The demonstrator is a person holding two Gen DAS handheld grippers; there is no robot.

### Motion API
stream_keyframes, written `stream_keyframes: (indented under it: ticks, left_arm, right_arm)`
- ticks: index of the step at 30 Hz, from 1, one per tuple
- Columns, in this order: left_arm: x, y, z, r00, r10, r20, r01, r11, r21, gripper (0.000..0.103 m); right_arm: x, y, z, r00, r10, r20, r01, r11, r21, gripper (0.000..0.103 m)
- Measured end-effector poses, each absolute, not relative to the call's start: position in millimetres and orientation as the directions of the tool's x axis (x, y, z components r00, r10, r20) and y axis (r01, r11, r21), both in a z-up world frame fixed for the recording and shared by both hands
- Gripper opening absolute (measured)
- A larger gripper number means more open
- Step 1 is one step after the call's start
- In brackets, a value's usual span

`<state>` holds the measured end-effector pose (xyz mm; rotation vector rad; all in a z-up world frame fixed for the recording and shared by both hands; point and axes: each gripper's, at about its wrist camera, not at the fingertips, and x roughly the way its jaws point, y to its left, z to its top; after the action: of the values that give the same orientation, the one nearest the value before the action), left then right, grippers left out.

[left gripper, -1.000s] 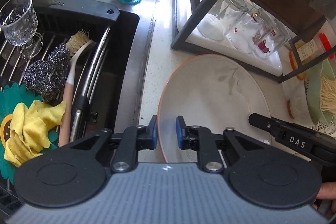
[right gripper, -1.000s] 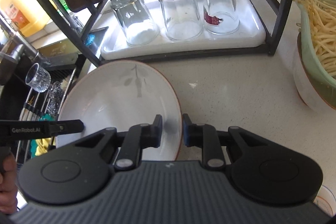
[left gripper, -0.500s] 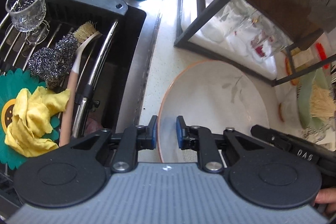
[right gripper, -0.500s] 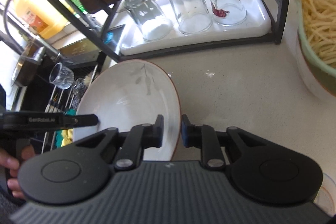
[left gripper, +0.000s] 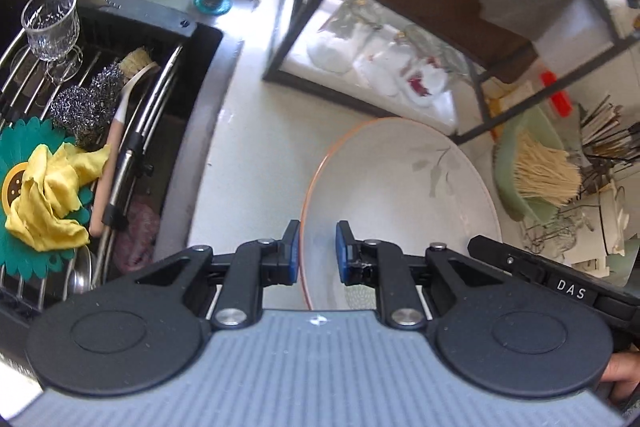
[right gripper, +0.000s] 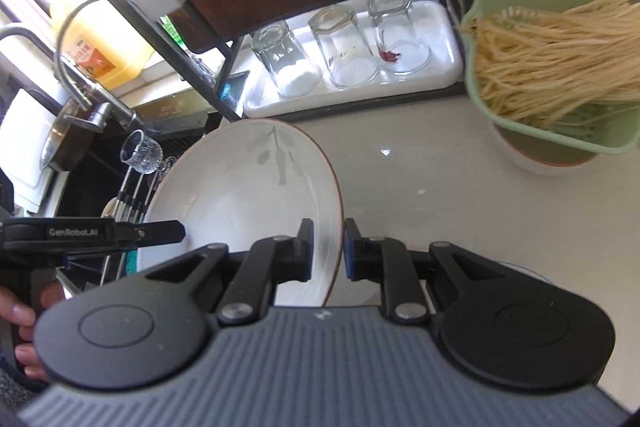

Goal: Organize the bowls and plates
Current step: 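Lift the leaf-print bowl with both grippers toward the plate stack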

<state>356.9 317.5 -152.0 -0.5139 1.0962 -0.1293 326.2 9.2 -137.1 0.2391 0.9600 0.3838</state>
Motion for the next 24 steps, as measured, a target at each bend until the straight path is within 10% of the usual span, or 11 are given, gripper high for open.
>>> stream_keyframes:
  ticks: [24]
  left_arm:
    - [272.6, 246.1, -112.7, 0.523, -0.385, -0.761, -0.095, 0.860, -0.501, 0.020]
  right_arm:
    - [240.7, -55.7, -116.3, 0.556, 0.409, -0.724, -0.182, 0.909, 0.374, 0.018]
